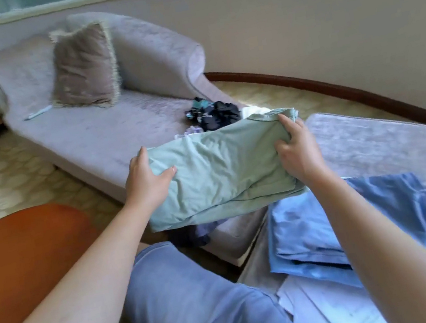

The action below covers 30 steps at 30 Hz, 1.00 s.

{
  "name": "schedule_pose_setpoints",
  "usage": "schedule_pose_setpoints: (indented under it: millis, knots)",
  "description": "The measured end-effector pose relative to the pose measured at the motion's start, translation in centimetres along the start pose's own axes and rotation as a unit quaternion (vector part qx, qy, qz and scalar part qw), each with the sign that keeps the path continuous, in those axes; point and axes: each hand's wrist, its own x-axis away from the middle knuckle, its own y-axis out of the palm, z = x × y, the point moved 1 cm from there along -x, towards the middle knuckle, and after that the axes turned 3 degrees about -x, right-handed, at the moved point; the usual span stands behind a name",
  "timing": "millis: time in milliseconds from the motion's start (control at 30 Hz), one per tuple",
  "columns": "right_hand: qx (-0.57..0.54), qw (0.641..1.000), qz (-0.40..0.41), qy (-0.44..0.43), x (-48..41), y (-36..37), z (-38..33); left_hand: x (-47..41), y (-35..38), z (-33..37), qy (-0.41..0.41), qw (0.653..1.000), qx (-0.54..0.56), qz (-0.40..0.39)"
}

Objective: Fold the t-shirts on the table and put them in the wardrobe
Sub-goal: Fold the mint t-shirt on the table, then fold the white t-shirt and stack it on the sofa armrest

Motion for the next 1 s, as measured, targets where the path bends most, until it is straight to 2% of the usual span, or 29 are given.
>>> schedule_pose_setpoints:
  millis: [267,467,533,600,667,733,800,867,1000]
  knots:
    - [0.013,0.990,0.070,0.118,2.6,-10.1,7.5,2.8,8.7,7.1,0.055,0.992,0.022,-0.108]
    - [0.027,0.981,0.101,0.165,6.1,-15.3,11.9,5.4,13.7,9.9,0.071,0.983,0.035,-0.166]
    - [0.049,0.977,0.095,0.184,7.2,-16.4,13.4,6.4,15.1,10.2,0.071,0.979,0.026,-0.191]
    - [0.090,0.969,0.055,0.225,8.1,-17.1,15.1,7.6,16.4,9.8,0.076,0.970,-0.011,-0.229]
    - [0.150,0.945,0.009,0.290,9.0,-17.4,16.3,8.6,17.0,8.8,0.077,0.959,-0.061,-0.265]
    - [0.192,0.926,0.021,0.324,9.1,-17.3,16.3,8.8,16.7,7.9,0.078,0.955,-0.083,-0.275]
    - [0.186,0.933,0.060,0.301,8.4,-16.4,15.4,8.0,15.7,7.4,0.084,0.959,-0.093,-0.255]
    - [0.173,0.952,0.064,0.243,7.1,-14.4,13.6,6.7,13.9,7.0,0.099,0.960,-0.126,-0.231]
    - [0.163,0.978,-0.020,0.125,3.9,-8.1,8.7,3.7,9.5,5.6,0.121,0.960,-0.189,-0.170]
